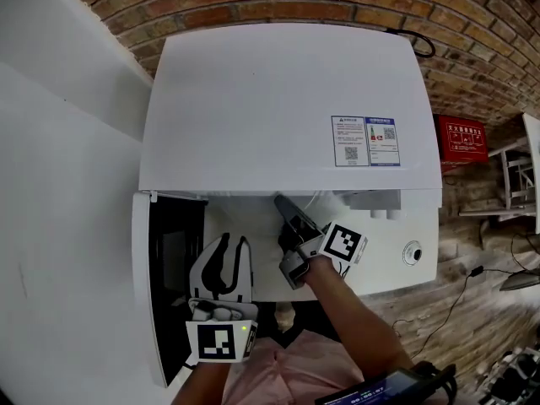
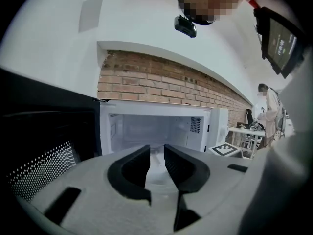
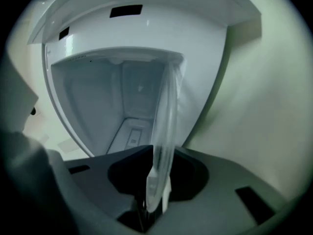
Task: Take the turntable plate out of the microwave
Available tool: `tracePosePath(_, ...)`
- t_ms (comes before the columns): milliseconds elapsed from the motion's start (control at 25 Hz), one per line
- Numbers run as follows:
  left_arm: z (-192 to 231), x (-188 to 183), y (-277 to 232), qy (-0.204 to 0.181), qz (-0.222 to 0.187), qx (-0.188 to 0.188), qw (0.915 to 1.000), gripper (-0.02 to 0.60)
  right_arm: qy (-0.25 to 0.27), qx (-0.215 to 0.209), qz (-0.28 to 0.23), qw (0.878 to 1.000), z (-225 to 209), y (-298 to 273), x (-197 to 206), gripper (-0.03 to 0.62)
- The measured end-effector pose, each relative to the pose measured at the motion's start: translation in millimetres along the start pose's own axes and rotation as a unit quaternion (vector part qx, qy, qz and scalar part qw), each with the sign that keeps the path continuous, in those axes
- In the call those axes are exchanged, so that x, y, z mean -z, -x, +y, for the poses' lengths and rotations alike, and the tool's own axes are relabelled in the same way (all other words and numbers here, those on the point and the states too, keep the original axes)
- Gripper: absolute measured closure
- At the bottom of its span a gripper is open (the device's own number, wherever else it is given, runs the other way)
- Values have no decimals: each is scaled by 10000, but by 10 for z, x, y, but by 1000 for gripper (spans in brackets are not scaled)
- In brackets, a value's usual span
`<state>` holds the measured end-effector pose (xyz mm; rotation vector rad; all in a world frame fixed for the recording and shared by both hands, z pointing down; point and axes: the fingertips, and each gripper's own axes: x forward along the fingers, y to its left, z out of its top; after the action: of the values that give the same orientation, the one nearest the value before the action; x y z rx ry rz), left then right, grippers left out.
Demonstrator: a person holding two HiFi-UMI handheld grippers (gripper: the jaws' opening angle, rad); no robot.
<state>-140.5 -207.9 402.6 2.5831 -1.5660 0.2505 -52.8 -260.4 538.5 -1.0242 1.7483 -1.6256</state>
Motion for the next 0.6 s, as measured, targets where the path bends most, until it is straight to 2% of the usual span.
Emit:
tracePosePath(80, 15, 1, -5, 5, -8, -12, 10000, 483, 131, -74, 23, 9999, 38, 8, -7, 545)
tracePosePath(160, 19, 6, -9, 17, -12, -7, 10000, 483, 217, -92, 27, 9997, 54, 45, 1, 553)
tracePosePath(280, 10, 2, -14, 22, -22, 9, 10000, 483, 89, -49, 53, 9999, 57, 128, 76, 553)
tracePosePath(440, 18, -20, -22, 23, -39, 17, 10000, 483, 354, -79, 156, 9992, 45, 202, 143, 545)
tracePosePath(520, 30, -13, -14, 10, -23, 5, 10000, 483, 388, -125, 137, 9991, 10, 196, 129, 530)
tracePosePath(600, 35, -25, -12, 3, -27, -6, 10000, 483, 379, -184, 108, 9991, -6, 169, 89, 542)
